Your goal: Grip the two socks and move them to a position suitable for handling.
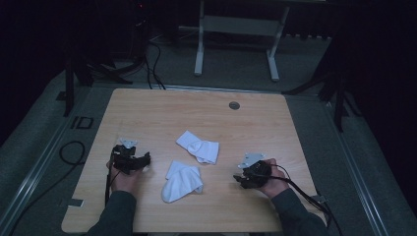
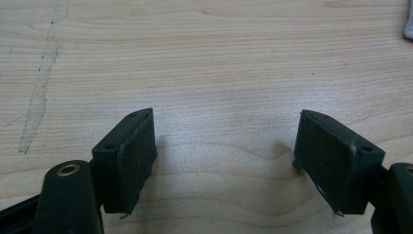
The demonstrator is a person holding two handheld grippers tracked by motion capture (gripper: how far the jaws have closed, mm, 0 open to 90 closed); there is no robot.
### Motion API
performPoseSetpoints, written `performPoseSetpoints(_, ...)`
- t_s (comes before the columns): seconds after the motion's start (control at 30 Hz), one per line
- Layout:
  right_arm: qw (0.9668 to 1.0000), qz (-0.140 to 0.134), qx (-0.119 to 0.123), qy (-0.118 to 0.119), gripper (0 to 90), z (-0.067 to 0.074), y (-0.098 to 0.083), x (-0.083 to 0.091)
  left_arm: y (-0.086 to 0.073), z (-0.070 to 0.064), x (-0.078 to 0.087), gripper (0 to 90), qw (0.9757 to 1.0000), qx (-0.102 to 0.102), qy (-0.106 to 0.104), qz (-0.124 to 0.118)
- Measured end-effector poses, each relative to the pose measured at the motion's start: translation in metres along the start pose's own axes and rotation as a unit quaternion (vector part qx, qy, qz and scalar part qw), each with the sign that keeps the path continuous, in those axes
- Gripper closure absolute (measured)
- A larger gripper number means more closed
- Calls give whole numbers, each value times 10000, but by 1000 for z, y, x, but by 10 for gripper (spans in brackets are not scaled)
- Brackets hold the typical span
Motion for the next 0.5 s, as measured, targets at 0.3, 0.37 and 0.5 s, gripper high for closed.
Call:
performPoseSetpoints(0.3, 9989, -208, 365, 203, 531, 20, 28, 5, 0, -2, 1, 288, 10000, -61, -64, -4)
performPoseSetpoints(0.37, 9986, -222, 421, 222, 551, 22, 31, 4, 0, -2, 1, 289, 10000, -65, -67, -5)
performPoseSetpoints(0.5, 9966, -336, 641, 384, 654, 34, 49, 4, 0, -2, 1, 289, 10000, -69, -72, -7)
Point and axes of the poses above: each handheld gripper's, and its own axes: x roughly backward along the jaws, y roughly out of its top, z roughly to its left, the point moved 8 cm from there along -x, roughly forward along the jaws, and after that the axes turned 10 degrees about -y, right-handed, at the moved point
